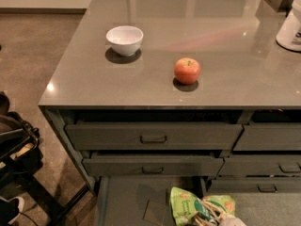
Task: Pick green rice chip bag from bottom drawer and place on counter
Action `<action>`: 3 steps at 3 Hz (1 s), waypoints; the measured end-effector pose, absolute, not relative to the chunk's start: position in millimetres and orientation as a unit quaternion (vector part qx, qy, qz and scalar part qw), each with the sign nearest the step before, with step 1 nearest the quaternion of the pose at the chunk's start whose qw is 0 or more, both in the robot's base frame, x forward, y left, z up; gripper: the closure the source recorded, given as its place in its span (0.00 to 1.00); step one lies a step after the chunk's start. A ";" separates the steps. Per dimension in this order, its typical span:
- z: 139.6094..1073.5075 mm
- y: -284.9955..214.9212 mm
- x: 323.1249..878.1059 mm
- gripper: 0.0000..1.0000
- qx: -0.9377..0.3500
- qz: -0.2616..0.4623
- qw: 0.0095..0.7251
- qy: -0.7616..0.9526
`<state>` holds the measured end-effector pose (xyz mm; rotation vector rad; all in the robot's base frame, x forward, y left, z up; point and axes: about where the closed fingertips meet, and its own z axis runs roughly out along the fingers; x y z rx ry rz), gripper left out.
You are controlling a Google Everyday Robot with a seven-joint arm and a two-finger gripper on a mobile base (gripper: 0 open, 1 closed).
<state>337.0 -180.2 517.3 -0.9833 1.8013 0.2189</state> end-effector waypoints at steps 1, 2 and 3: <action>532.4 -180.7 340.8 1.00 -0.414 0.102 0.521 0.740; 604.3 -180.5 359.2 1.00 -0.450 0.098 0.550 0.696; 697.6 -159.9 373.7 1.00 -0.504 0.110 0.582 0.629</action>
Offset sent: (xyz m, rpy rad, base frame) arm 0.0175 0.0346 0.2129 0.0532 -0.2574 0.3993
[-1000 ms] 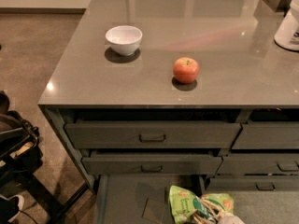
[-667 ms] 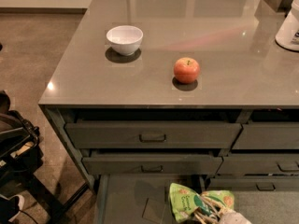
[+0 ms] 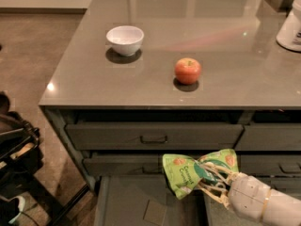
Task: Pick green rice chip bag from bottom drawer and place on counter
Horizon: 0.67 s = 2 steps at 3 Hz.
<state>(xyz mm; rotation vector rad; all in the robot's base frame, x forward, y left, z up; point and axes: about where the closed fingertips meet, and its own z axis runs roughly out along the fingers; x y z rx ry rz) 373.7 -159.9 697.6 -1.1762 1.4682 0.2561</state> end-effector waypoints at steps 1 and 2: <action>774.7 -125.3 361.0 1.00 -0.562 0.121 0.596 0.561; 779.5 -116.2 353.9 1.00 -0.573 0.134 0.594 0.548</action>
Offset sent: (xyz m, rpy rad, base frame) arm -0.0111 0.0309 0.0689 -0.0208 -0.0876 0.1359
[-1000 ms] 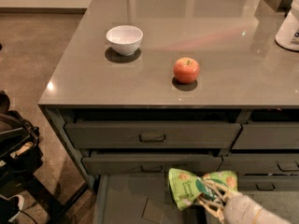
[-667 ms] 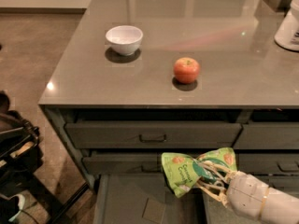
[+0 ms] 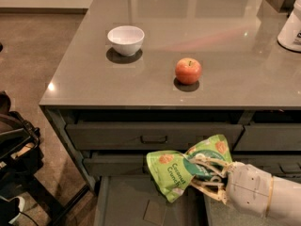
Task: Pick green rice chip bag from bottom drawer and place on counter
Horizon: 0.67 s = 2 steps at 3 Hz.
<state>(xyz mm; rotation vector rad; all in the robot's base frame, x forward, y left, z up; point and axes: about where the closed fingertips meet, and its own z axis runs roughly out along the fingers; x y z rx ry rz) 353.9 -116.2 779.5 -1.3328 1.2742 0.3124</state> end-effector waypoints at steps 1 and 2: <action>779.3 -116.5 354.4 1.00 -0.573 0.134 0.594 0.549; 785.3 -119.2 357.4 1.00 -0.558 0.130 0.609 0.548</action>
Offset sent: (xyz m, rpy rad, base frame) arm 0.0076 -0.0109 0.0136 0.0739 -0.0443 -0.0662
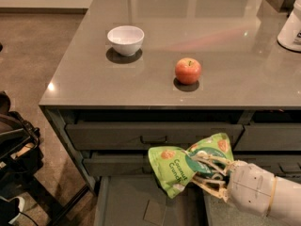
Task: Pick green rice chip bag from bottom drawer and place on counter
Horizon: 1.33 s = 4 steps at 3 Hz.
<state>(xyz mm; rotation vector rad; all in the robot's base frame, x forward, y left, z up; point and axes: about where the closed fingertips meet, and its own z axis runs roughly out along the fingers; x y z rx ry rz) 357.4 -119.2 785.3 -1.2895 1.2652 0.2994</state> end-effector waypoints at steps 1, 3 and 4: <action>842.5 -109.7 373.5 1.00 -0.577 0.103 0.626 0.514; 955.0 -80.5 439.5 1.00 -0.639 0.063 0.613 0.460; 951.3 -74.2 487.6 1.00 -0.642 0.087 0.608 0.458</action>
Offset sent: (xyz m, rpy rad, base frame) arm 0.0876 0.0530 0.2375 -0.2497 -0.2982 0.1191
